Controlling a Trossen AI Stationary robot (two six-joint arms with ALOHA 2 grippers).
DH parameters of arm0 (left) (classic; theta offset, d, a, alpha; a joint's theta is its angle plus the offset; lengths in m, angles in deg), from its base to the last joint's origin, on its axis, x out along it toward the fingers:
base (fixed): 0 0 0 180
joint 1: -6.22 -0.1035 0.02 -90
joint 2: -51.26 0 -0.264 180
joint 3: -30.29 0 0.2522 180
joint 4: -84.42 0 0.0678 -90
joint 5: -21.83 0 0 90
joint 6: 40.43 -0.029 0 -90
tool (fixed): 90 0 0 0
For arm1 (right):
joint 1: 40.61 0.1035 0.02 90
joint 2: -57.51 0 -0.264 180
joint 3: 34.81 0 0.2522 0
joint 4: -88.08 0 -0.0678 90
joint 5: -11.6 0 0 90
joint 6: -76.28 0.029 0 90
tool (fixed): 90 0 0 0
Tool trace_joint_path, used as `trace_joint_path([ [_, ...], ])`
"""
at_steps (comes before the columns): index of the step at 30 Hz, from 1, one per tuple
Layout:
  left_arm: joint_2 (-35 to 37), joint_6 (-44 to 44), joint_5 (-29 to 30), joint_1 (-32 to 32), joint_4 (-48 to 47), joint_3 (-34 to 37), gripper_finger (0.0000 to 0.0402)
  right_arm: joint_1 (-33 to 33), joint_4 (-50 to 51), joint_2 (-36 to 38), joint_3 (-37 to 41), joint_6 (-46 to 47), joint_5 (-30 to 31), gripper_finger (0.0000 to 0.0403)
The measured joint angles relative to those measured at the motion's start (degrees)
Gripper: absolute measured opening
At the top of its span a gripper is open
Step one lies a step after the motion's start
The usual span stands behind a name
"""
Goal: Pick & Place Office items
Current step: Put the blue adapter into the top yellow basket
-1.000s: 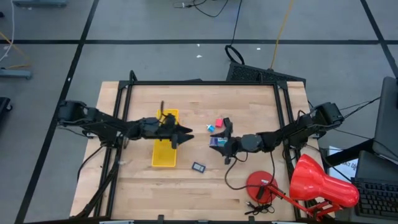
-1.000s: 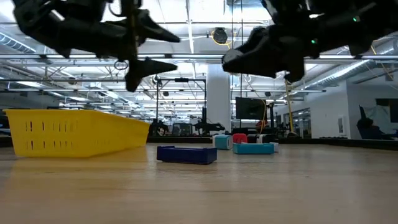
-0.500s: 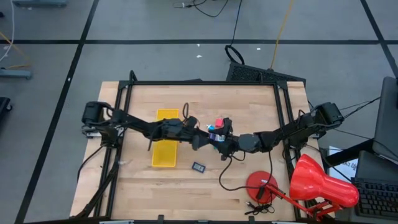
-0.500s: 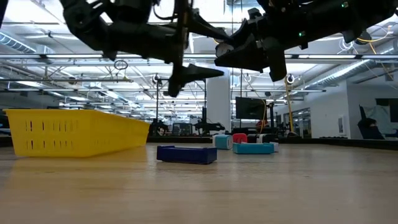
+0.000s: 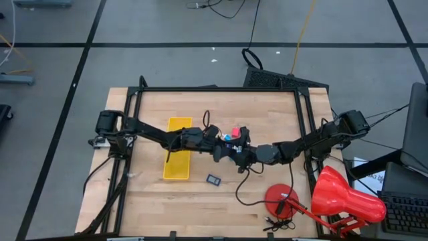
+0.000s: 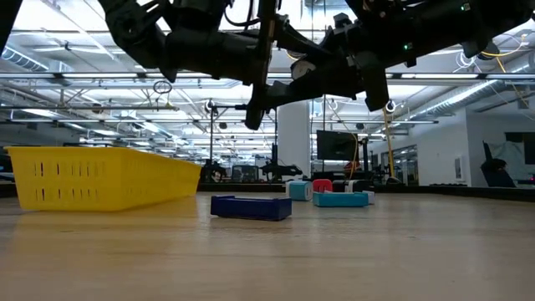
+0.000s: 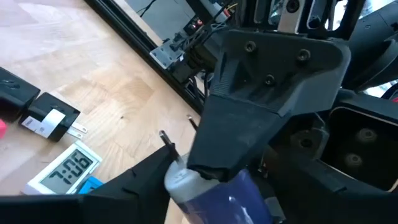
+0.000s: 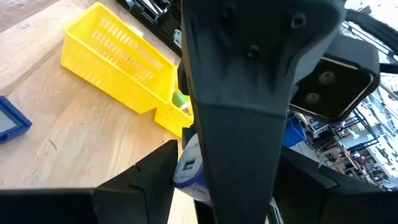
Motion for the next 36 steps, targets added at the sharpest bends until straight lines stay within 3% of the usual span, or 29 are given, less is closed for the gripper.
trace_joint_path([
  [6,0.00,-1.14,-0.42,-0.02,-1.48,0.00,0.0180,0.01,0.37,0.00,0.00,-0.72,-0.10,0.0208],
  [10,0.00,-2.56,-0.49,-0.17,-1.36,0.00,0.0180,0.01,0.46,0.00,0.00,-0.66,-0.09,0.0208],
  [20,5.40,-23.95,-0.56,-1.49,-9.50,0.09,0.0185,-0.01,-2.41,0.09,-0.17,13.95,-0.11,0.0235],
  [25,12.73,-33.26,5.08,-1.09,-21.14,0.07,0.0137,-0.04,-4.69,0.02,-0.04,20.79,-0.14,0.0236],
  [30,19.07,-38.32,15.44,0.68,-30.77,-0.04,0.0137,-0.86,-2.36,0.83,0.13,24.84,-0.13,0.0237],
  [36,25.01,-41.23,26.19,2.97,-32.54,3.07,0.0137,-2.34,1.49,2.25,0.11,30.80,-0.18,0.0237],
])
